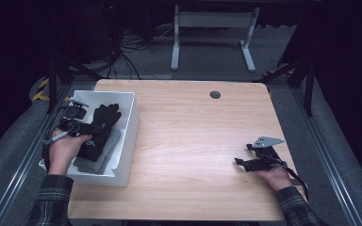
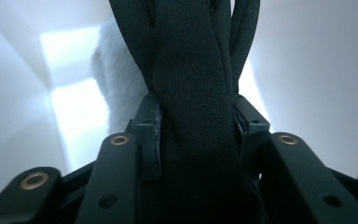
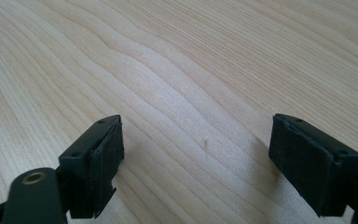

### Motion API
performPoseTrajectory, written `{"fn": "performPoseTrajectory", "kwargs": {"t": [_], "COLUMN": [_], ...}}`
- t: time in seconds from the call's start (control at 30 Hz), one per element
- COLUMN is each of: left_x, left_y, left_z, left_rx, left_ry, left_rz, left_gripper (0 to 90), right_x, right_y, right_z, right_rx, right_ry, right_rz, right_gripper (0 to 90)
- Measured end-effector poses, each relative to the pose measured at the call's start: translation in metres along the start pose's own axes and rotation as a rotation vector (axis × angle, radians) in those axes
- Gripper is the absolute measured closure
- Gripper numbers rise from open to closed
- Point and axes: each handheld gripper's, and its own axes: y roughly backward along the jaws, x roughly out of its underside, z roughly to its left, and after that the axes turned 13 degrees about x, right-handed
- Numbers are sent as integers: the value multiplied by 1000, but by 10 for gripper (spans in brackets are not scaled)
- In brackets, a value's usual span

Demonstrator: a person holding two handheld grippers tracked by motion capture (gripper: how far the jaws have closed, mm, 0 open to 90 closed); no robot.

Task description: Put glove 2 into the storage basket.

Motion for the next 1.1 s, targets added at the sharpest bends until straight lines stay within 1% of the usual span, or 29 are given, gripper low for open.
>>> {"fn": "performPoseTrajectory", "kwargs": {"t": [0.03,0.07,0.1,0.13,0.2,0.3,0.33,0.47,0.57,0.6,0.63,0.67,0.7,0.83,1.0,1.07,1.1], "left_x": [0,1,1,3,3,2,1,-4,-10,-10,-13,-16,-19,-26,-32,-33,-33], "left_y": [0,-5,-5,-8,-7,0,3,14,19,19,20,20,19,15,5,-1,-3], "left_z": [0,4,4,8,8,3,1,-11,-24,-24,-31,-40,-45,-64,-94,-108,-114], "left_rx": [0,-17,-17,-30,-33,-47,-46,-30,0,0,13,34,43,85,154,188,196], "left_ry": [0,10,10,23,25,7,1,-27,-63,-63,-80,-105,-120,-167,-237,-267,-277], "left_rz": [0,9,9,9,-15,-47,-69,-114,-141,-141,-154,-164,-170,-175,-181,-185,-183], "left_gripper": [570,538,501,437,375,290,266,246,243,242,242,241,241,240,240,240,240], "right_x": [0,0,0,0,0,0,0,0,0,0,0,0,0,0,0,0,0], "right_y": [0,0,0,0,0,0,0,0,0,0,0,0,0,0,0,0,0], "right_z": [0,0,0,0,0,0,0,0,0,0,0,0,0,0,0,0,0], "right_rx": [0,0,0,0,0,0,0,0,1,1,1,2,2,1,1,1,1], "right_ry": [0,0,0,0,0,0,0,0,-1,-1,-1,-1,-1,-2,-2,-2,-2], "right_rz": [0,0,0,0,0,0,0,0,0,0,0,0,0,1,1,1,2], "right_gripper": [185,185,185,185,185,185,185,185,185,185,185,185,185,185,185,184,184]}}
